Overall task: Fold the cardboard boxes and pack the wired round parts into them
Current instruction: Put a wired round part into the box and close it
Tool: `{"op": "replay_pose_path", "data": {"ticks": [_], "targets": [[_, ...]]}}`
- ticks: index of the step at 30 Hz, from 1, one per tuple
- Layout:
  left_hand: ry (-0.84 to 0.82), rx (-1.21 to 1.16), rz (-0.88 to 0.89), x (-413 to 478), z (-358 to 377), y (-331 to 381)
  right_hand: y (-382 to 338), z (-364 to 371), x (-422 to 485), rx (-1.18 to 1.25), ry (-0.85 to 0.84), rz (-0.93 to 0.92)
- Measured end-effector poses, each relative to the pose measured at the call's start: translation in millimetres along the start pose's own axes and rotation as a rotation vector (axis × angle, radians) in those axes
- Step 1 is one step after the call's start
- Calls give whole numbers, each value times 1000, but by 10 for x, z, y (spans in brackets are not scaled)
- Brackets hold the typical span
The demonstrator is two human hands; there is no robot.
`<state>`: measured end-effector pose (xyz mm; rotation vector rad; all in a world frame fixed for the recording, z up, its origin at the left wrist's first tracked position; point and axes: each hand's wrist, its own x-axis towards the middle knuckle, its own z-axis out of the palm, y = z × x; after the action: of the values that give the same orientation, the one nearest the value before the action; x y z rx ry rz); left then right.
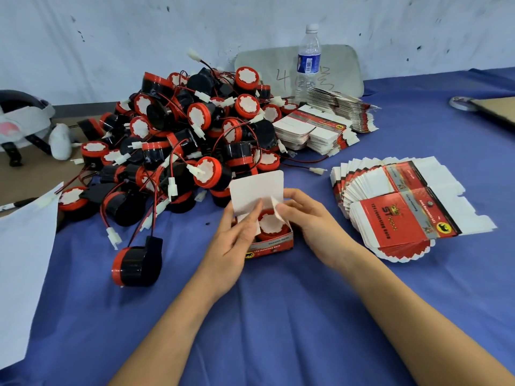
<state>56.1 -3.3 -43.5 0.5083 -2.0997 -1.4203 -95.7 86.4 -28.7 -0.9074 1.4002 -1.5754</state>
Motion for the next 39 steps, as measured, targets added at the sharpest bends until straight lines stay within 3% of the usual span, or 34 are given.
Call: {"op": "replay_pose_path", "data": {"ticks": [4,8,11,16,21,27,34,39], "targets": [[135,33,43,-10,15,29,-1,50,-21,-182,-49,-95],[270,-202,-33,7,16,2,-4,110,-67,-231,-65,-243],[251,-283,-32,21,-14,19,13,134,-96,-230,-70,-279],[214,-173,-21,28,-17,55,-23,155,-94,-210,39,-326],[234,-203,-69,25,-21,71,11,133,-84,-221,5,-326],[282,-220,-53,35,-56,62,41,153,-91,-496,41,-457],[84,-85,-1,-16,-241,-14,111,188,-107,-701,170,-597],[123,-94,27,-7,-264,2,170,194,-121,-839,233,-718]]}}
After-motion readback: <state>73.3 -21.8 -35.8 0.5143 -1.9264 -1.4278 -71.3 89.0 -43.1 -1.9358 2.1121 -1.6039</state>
